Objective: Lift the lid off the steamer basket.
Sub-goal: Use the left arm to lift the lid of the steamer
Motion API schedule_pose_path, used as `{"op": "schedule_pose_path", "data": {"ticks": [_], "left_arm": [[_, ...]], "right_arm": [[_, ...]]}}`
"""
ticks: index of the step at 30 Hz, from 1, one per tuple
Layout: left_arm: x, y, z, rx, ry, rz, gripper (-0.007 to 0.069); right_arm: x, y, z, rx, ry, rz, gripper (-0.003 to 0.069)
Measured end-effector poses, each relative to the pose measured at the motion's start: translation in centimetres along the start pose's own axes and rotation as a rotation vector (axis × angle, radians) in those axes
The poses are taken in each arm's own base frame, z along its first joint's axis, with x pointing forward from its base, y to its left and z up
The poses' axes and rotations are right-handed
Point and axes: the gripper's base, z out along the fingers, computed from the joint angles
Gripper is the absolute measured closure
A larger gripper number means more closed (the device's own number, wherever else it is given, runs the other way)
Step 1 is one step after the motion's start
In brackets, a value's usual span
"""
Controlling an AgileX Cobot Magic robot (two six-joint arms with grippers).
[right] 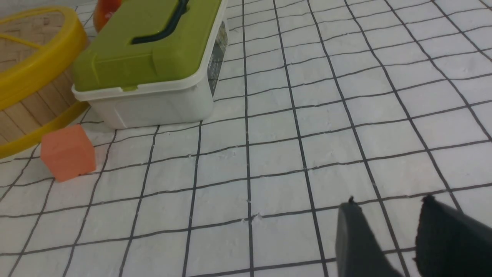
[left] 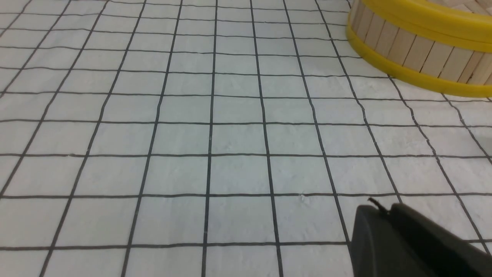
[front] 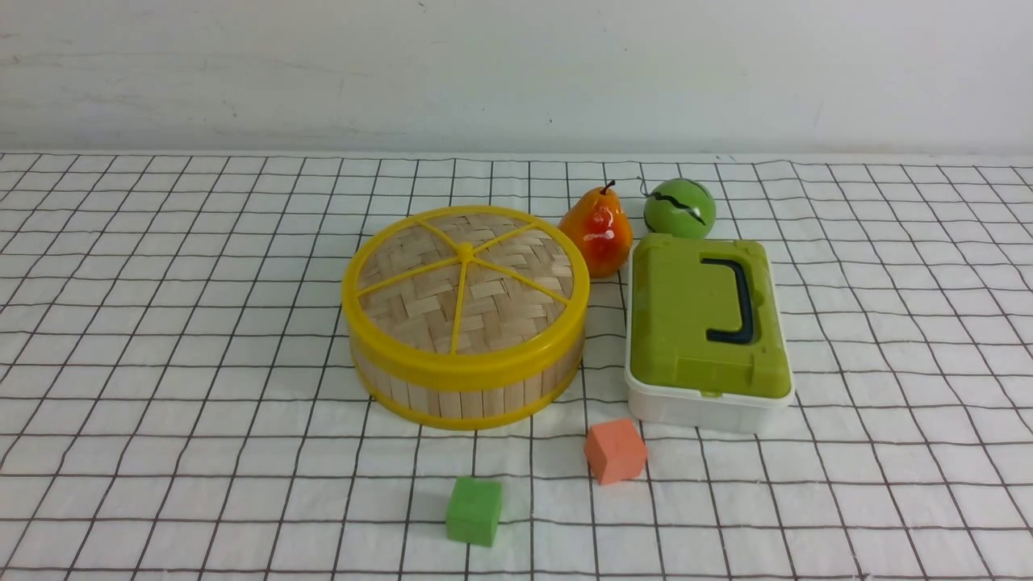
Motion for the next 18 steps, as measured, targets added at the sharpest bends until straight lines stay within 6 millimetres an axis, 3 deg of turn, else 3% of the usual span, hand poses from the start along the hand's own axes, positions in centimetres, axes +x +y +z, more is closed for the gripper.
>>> {"op": "schedule_pose_path", "data": {"ticks": [18], "left_arm": [[-0.28, -0.01, 0.0, 0.001, -0.031, 0.0, 0.0585]], "right_arm": [[0.0, 0.0, 0.0, 0.0, 0.0, 0.0, 0.0419]]}}
